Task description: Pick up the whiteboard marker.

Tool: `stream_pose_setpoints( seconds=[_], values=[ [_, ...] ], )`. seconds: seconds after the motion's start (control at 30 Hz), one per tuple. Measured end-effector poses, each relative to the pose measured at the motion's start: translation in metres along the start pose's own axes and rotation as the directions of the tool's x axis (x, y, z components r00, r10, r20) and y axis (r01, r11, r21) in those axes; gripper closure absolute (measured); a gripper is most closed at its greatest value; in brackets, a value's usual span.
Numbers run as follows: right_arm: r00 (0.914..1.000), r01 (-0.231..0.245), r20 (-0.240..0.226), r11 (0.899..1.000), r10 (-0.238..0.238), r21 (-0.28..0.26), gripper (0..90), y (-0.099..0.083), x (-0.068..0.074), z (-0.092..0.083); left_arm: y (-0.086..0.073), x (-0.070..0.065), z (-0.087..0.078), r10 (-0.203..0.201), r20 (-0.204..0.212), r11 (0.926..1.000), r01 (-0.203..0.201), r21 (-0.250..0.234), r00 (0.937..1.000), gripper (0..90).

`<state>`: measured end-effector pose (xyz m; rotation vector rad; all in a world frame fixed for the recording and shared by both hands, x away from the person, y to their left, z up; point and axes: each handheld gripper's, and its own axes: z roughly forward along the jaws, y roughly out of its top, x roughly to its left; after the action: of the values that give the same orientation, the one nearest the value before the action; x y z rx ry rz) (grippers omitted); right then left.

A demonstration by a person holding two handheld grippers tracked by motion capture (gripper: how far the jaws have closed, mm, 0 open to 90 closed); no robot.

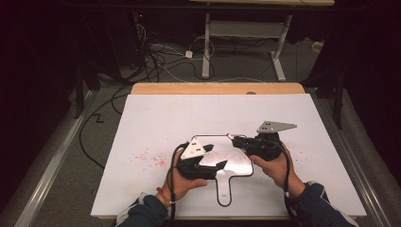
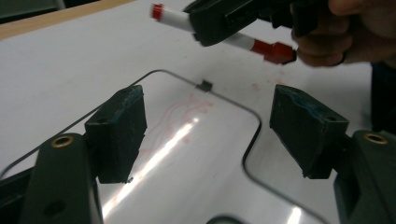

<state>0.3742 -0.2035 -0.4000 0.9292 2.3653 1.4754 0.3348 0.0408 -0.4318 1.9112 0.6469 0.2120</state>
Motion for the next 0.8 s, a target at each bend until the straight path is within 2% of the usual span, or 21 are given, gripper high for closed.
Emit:
stream_pose_setpoints(
  seconds=[0.07, 0.2, 0.23, 0.3, 0.4, 0.47, 0.53, 0.6, 0.73, 0.8],
  values=[
    [0.9999, 0.009, 0.008, 1.0, -0.009, -0.02, 81.7, 0.0, 0.005, -0.002, 0.005, -0.004, 0.012, -0.018, 0.032, 0.9998, 0.018, -0.008, 0.9993, 26.9],
    [1.0, 0.002, 0.008, 0.998, -0.001, -0.063, 81.7, -0.002, 0.012, -0.006, 0.013, -0.008, 0.029, -0.066, 0.059, 0.9973, 0.068, -0.03, 0.9961, 29.0],
    [0.9999, -0.004, 0.009, 0.997, 0.004, -0.072, 81.7, -0.002, 0.012, -0.007, 0.014, -0.008, 0.032, -0.071, 0.058, 0.9968, 0.073, -0.032, 0.9958, 30.6],
    [1.0, -0.004, 0.008, 0.997, 0.005, -0.081, 81.7, -0.003, 0.014, -0.008, 0.015, -0.01, 0.037, -0.082, 0.083, 0.9947, 0.087, -0.055, 0.9932, 32.2],
    [0.9999, -0.006, 0.013, 0.996, 0.007, -0.091, 81.5, -0.005, 0.015, -0.009, 0.017, -0.013, 0.041, -0.083, 0.094, 0.9944, 0.089, -0.057, 0.9921, 34.3],
    [0.9996, -0.022, 0.013, 0.995, 0.023, -0.101, 81.7, -0.006, 0.014, -0.01, 0.019, -0.015, 0.044, -0.079, 0.064, 0.9946, 0.083, -0.063, 0.9948, 42.1],
    [0.9997, -0.018, 0.016, 0.995, 0.02, -0.095, 81.7, -0.007, 0.014, -0.01, 0.019, -0.013, 0.045, -0.082, 0.061, 0.9943, 0.086, -0.064, 0.9948, 44.8],
    [0.9997, -0.006, 0.025, 0.995, 0.008, -0.096, 81.7, -0.007, 0.015, -0.011, 0.019, -0.012, 0.046, -0.067, 0.043, 0.9962, 0.07, -0.052, 0.9968, 51.2],
    [0.9993, 0.002, 0.036, 0.996, 0.002, -0.093, 81.7, -0.008, 0.015, -0.01, 0.019, -0.011, 0.044, -0.025, -0.001, 0.9989, 0.025, -0.04, 0.9997, 57.9],
    [0.9993, 0.003, 0.039, 0.996, 0.0, -0.09, 81.6, -0.008, 0.014, -0.01, 0.019, -0.009, 0.045, -0.02, -0.004, 0.9992, 0.02, -0.035, 0.9998, 62.2]
  ],
)
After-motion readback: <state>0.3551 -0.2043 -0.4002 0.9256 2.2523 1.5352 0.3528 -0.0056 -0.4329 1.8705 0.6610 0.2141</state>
